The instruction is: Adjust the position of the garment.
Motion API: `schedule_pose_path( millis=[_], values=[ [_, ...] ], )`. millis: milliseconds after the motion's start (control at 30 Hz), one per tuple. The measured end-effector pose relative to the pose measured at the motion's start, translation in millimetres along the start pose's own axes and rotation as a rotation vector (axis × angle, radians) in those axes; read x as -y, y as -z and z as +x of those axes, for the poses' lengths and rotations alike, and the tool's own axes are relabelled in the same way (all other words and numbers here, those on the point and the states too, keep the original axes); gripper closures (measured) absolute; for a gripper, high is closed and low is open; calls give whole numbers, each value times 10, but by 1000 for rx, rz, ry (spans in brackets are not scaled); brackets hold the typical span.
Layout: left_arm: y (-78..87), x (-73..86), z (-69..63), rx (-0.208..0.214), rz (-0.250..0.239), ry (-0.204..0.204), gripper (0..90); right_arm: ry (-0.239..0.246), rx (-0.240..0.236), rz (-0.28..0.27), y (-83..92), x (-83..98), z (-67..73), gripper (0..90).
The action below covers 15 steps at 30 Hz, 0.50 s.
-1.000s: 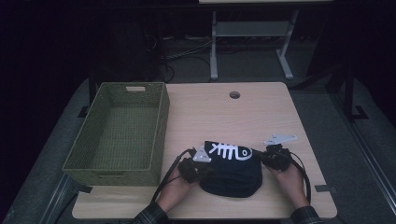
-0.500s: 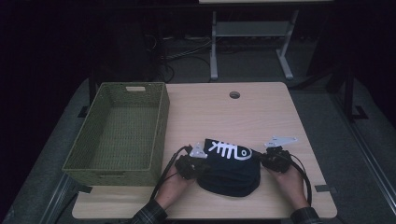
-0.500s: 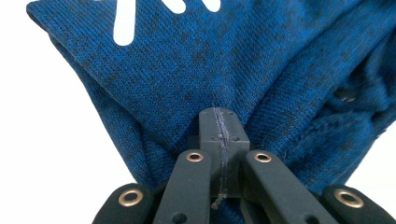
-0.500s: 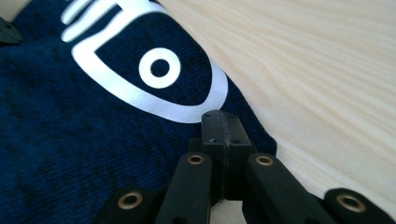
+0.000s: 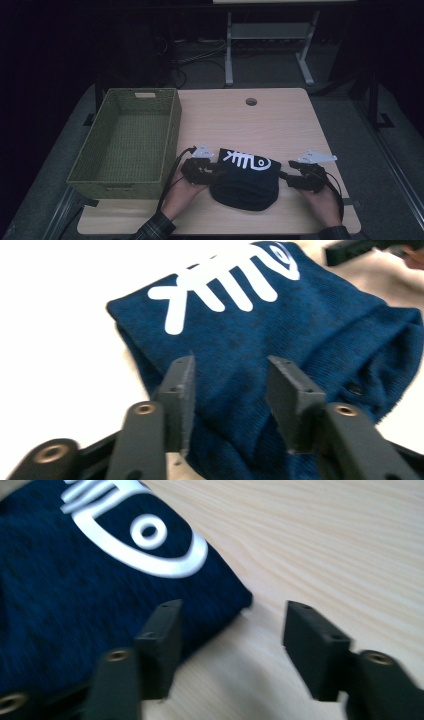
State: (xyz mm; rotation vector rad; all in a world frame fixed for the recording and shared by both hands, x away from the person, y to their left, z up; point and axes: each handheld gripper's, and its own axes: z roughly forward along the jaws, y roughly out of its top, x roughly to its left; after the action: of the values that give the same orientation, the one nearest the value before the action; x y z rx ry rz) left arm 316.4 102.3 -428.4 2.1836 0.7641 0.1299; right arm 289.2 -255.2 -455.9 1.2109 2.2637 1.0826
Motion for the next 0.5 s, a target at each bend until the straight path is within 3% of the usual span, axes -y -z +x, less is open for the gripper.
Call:
schedule_pose_path(
  millis=[200, 333, 500],
  values=[
    [-82, -10, 78, -42, -7, 36, 325, -27, 52, 30, 50, 208, -33, 181],
    [-136, -14, 146, -65, -11, 55, 248, -32, 91, 67, 36, 318, -36, 135],
    [-201, -5, 202, -72, -9, 68, 190, -50, 84, 67, 12, 349, -62, 100]
  ],
)
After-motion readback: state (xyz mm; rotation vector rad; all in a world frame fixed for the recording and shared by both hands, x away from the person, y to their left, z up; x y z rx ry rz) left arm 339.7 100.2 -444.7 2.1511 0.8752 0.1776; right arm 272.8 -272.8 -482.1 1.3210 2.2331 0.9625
